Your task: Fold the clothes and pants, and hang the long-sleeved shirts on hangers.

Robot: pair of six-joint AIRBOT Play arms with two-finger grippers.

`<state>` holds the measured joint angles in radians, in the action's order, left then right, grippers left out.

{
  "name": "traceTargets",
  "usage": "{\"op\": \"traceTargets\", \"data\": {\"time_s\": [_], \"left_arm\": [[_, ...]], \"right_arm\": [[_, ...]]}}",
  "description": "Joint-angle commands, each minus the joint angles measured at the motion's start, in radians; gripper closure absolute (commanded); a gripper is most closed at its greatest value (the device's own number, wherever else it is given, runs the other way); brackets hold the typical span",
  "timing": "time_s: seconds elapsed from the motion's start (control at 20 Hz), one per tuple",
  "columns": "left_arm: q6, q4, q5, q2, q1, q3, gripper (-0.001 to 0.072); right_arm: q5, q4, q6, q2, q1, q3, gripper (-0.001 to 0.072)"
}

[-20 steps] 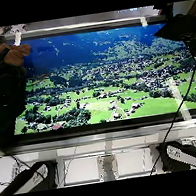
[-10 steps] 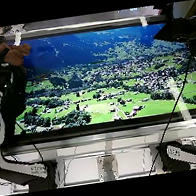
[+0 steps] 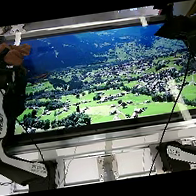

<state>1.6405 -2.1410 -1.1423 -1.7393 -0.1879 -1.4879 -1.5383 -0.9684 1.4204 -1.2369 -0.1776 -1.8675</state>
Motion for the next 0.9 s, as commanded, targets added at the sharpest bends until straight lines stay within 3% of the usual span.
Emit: {"op": "traceTargets", "data": {"time_s": [0.0, 0.1, 0.3, 0.5, 0.7, 0.85], "left_arm": [[-0.007, -0.06, -0.002, -0.032, -0.019, -0.003, 0.0106], [-0.008, -0.066, -0.003, -0.039, -0.019, -0.003, 0.0695], [-0.011, -0.077, -0.039, 0.026, 0.038, -0.004, 0.0693], [-0.006, -0.028, -0.113, 0.229, 0.214, -0.007, 0.0693], [-0.006, 0.344, -0.125, 0.455, 0.476, -0.007, 0.0693], [-0.007, 0.64, -0.063, 0.507, 0.71, -0.006, 0.0693]], "right_arm": [[0.056, -0.002, 0.0, 0.0, 0.001, -0.001, 0.0252], [0.087, -0.002, -0.001, 0.0, 0.001, -0.001, 0.0252], [0.125, -0.003, -0.001, 0.0, 0.0, -0.001, 0.0252], [0.124, -0.033, -0.002, 0.001, 0.0, -0.001, 0.0252], [0.06, -0.131, -0.002, 0.001, 0.0, -0.001, 0.0252], [-0.032, -0.243, -0.05, 0.001, 0.0, -0.001, 0.0252]]}}
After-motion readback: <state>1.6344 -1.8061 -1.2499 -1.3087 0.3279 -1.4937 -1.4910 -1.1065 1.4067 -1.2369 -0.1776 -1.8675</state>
